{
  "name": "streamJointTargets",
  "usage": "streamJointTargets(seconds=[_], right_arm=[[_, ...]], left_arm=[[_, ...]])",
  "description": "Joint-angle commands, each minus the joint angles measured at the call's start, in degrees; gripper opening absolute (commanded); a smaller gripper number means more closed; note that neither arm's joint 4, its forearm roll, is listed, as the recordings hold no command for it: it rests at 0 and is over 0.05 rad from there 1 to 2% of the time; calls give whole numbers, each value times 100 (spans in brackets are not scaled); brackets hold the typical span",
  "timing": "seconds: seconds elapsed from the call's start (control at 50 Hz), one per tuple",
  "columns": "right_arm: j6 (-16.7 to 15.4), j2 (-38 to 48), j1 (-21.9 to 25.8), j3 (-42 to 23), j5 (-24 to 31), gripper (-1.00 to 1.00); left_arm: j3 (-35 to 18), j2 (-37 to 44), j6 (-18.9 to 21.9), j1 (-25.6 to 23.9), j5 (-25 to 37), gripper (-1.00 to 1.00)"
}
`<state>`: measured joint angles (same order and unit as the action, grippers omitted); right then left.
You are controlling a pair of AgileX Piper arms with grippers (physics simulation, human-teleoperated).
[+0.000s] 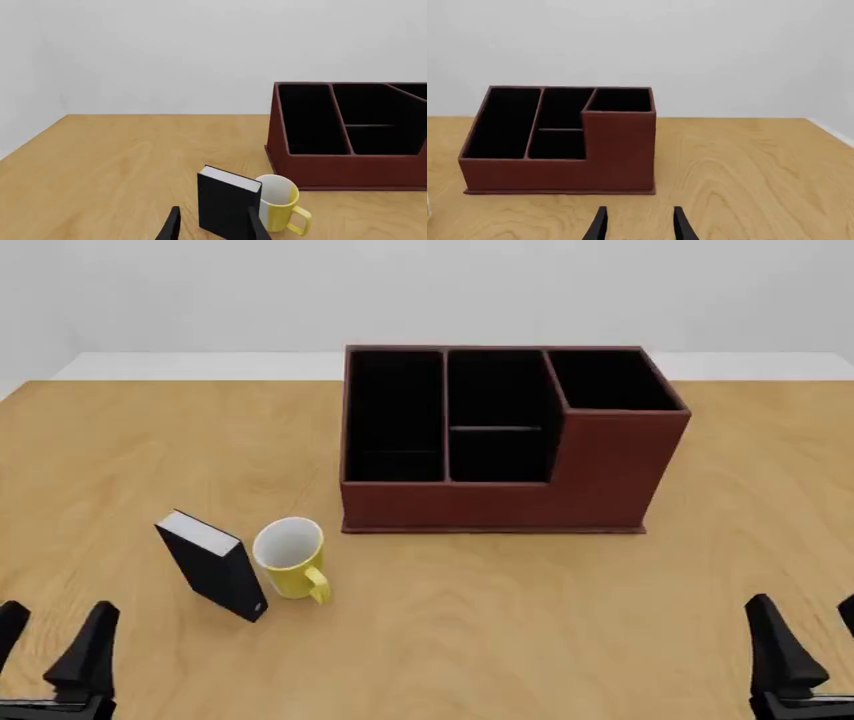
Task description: Pick up the yellow and white mug and place it to the right of the caddy.
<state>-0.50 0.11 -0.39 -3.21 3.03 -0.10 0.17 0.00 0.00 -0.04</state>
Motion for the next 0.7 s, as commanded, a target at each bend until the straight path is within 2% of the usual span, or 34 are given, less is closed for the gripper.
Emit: streamJointTargets(seconds=[0.02, 0.12, 0.3, 0.4, 0.44, 0.58, 0.6, 0.66, 0.7], right_arm=[[-60, 103, 220, 263, -356, 100], [-190, 385, 201, 270, -625, 100], [-219, 1070, 372, 300, -1287, 100], [-59, 1979, 794, 312, -2031, 100], [-105, 2386, 936, 304, -2377, 100], [143, 3177, 1438, 50, -2810, 100], [65, 3332, 1521, 22, -2918, 100], [114, 3596, 1730, -55, -3023, 100], [3, 3808, 1893, -94, -3123, 100]], left_arm=[[-15, 26, 0, 0, -7, 100], [-15, 26, 0, 0, -7, 100], [-15, 26, 0, 0, -7, 100], [-15, 26, 0, 0, -7, 100], [-15, 26, 0, 0, -7, 100], [-15, 26, 0, 0, -7, 100], [-15, 26, 0, 0, -7, 100], [-15, 26, 0, 0, -7, 100], [-15, 26, 0, 0, -7, 100]])
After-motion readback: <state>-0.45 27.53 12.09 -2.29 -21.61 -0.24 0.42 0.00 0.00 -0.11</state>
